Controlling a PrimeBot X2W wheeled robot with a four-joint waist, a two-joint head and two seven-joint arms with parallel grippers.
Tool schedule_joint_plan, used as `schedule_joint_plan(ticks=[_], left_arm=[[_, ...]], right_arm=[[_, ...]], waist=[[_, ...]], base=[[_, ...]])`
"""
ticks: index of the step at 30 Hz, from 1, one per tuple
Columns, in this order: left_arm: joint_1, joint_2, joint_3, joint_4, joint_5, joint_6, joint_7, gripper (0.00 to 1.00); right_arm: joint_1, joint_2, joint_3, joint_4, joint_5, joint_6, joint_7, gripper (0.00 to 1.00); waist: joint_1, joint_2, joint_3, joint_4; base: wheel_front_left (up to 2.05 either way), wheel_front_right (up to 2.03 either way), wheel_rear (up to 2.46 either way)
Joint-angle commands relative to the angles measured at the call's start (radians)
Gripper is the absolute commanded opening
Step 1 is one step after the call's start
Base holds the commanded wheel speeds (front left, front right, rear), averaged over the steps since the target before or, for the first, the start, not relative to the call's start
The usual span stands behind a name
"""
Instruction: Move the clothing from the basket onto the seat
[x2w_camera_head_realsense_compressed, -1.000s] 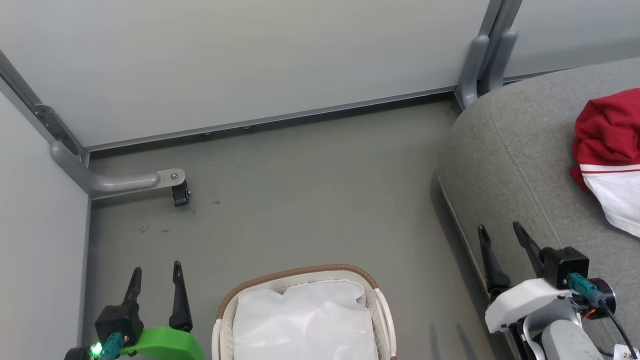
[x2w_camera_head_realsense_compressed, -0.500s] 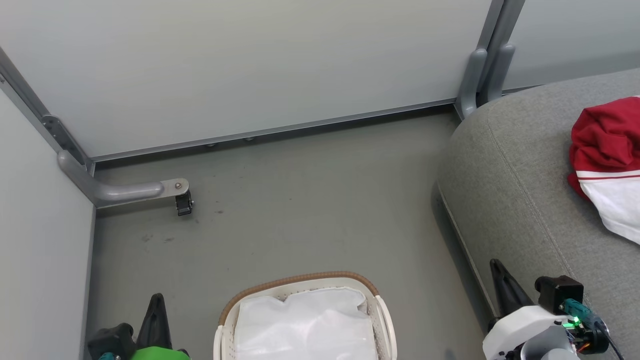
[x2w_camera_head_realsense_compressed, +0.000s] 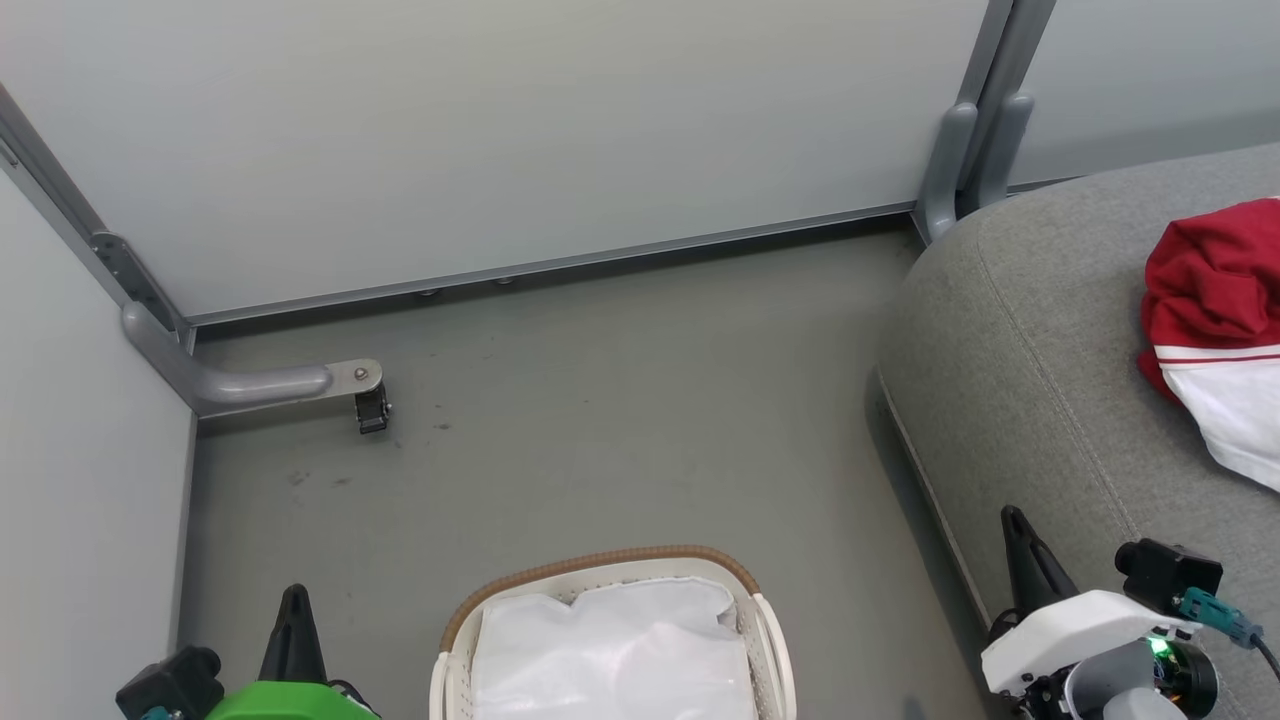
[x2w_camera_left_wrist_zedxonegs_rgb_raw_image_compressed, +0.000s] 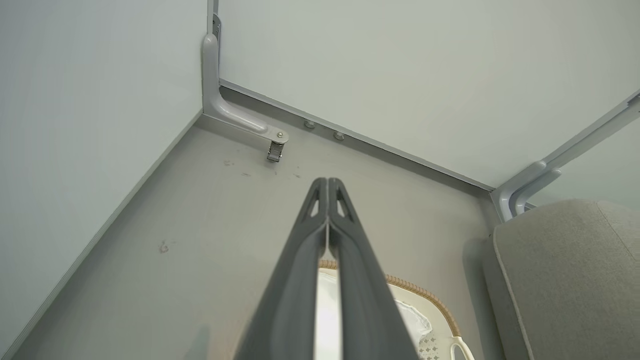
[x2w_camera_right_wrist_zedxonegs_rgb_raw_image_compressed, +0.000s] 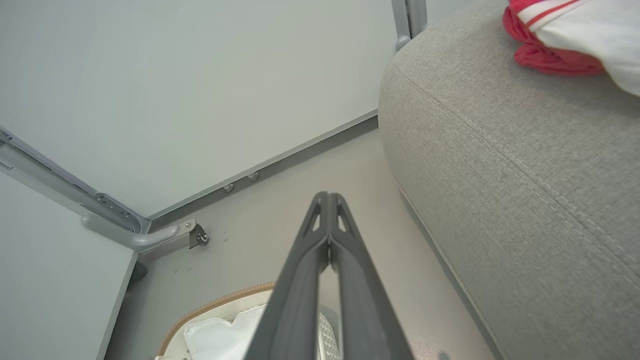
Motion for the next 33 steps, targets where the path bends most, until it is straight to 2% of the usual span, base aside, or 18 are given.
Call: schedule_joint_plan(ticks=[1,17,33], left_arm=[[-0.032,0.004,0.005,-0.021,-0.041,-0.010,0.008,0.00],[-0.055,0.006,0.025,-0.050,-0.285,-0.024,0.073,0.00],[-0.074,0.007,0.040,-0.071,-0.477,-0.035,0.126,0.00]], right_arm=[[-0.011,-0.006,-0.007,-0.022,0.043,0.000,0.009,0.00],[-0.011,-0.008,-0.024,-0.059,0.301,0.000,0.074,0.00],[-0.013,-0.009,-0.040,-0.087,0.505,0.000,0.126,0.00]], waist=[[0.0001,0.0000,-0.001,0.001],[0.0001,0.0000,-0.008,0.006],[0.0001,0.0000,-0.015,0.012]], base=[[0.00,0.00,0.00],[0.00,0.00,0.00],[0.00,0.00,0.00]])
